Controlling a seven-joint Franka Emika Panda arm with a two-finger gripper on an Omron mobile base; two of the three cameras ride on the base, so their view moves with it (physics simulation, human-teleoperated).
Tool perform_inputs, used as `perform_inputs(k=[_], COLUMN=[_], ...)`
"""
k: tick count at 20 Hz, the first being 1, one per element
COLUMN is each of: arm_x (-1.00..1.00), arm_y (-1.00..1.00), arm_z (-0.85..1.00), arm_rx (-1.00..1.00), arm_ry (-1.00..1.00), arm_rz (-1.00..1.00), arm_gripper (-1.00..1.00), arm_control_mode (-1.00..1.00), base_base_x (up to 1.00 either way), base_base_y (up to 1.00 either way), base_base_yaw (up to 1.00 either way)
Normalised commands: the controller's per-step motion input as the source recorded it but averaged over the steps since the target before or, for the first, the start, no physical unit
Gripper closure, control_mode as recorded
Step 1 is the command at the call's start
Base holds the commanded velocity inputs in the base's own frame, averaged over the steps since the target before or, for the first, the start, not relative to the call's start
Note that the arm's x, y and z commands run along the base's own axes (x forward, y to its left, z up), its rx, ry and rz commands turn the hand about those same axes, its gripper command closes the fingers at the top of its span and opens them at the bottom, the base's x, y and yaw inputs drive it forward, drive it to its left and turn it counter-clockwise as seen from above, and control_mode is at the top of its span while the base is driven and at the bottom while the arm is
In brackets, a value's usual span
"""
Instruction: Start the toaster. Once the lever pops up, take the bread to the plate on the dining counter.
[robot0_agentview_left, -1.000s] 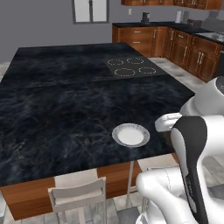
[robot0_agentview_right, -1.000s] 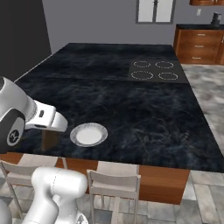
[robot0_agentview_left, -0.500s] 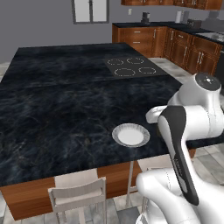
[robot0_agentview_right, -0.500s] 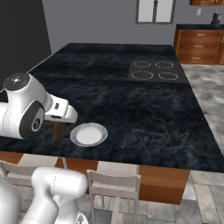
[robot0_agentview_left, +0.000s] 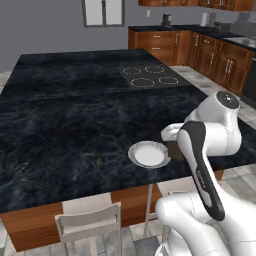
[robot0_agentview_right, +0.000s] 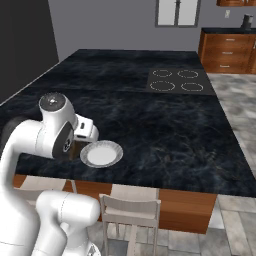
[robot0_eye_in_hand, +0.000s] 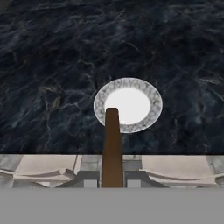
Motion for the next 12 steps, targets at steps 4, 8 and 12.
perform_inputs(k=[4,8,12], arm_x=[0.44,0.46,0.44], arm_y=[0.0,0.0,0.02], arm_z=[-0.43,-0.28,-0.09], arm_rx=[0.07,0.02,-0.01], arm_ry=[0.0,-0.01,0.0], arm_rz=[0.04,0.01,0.0], arm_gripper=[1.0,1.0,1.0], arm_control_mode=[-1.0,-1.0,-1.0], base_base_x=[0.0,0.0,0.0], base_base_y=[0.0,0.0,0.0], base_base_yaw=[0.0,0.0,0.0])
